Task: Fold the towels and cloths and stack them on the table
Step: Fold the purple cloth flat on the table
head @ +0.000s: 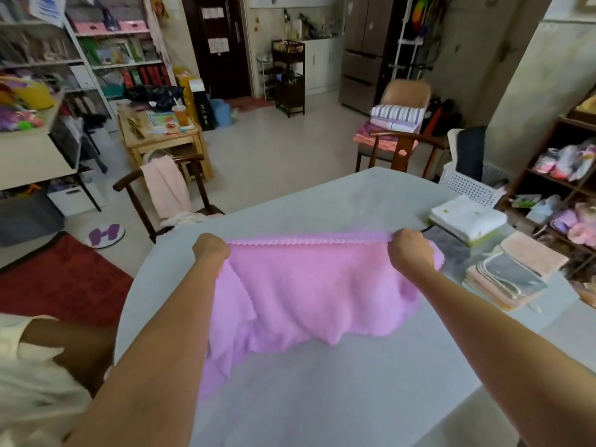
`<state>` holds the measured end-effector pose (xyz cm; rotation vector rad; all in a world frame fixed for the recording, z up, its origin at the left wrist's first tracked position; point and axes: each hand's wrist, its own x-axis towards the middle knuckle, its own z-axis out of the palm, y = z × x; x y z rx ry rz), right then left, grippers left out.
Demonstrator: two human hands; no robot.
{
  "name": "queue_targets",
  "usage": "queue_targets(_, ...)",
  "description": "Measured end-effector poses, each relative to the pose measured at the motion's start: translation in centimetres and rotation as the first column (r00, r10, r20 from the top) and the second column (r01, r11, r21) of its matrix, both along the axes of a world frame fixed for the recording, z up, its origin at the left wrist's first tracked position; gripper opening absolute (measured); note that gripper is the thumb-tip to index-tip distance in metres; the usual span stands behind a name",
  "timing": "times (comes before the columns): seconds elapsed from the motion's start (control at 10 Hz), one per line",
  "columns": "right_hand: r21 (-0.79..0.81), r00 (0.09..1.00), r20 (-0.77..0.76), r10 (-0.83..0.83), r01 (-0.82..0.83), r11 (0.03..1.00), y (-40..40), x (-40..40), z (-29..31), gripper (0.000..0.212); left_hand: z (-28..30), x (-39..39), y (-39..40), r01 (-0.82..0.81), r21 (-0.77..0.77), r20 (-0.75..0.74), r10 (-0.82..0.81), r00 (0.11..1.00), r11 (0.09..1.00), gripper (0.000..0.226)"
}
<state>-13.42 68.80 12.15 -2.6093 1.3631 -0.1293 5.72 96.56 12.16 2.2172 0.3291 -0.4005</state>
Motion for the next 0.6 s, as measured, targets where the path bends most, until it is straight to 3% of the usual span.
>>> queue_targets(0.1,-0.038,0.997,0.059,0.057,-0.055,0.998,-1.7,3.9,0.3,0.026,1.9,4.4,-1.3,-0.076,-0.232,0.059,0.092,0.994,0.970,0.037)
queue_targets(0.2,-0.038,0.993,0.060,0.097,-0.095,0.995,-2.9,6.5,0.1,0.025,3.0,5.4,-2.1,-0.125,-0.260,0.146,0.167,0.975,0.958,0.039)
queue_targets(0.3,-0.034,0.989,0.036,0.142,-0.141,0.989,-4.2,8.5,0.2,0.027,3.8,5.6,-2.5,-0.234,-0.420,0.078,0.292,0.953,0.877,0.042)
queue_targets(0.4,-0.027,0.986,0.017,0.164,-0.163,0.986,-5.2,10.6,0.2,0.030,3.3,4.7,-1.7,-0.169,-0.216,0.239,0.220,0.946,0.962,0.049)
queue_targets(0.5,-0.103,0.967,-0.090,0.240,-0.248,0.963,-5.4,11.2,-1.1,0.032,1.6,2.7,-0.9,-0.256,-0.001,0.230,0.249,0.941,0.967,0.040)
queue_targets(0.6,-0.110,0.964,-0.055,0.261,-0.265,0.958,-6.3,12.0,-1.7,0.031,0.8,0.1,-0.6,-0.278,0.256,0.397,0.161,0.903,0.926,0.028)
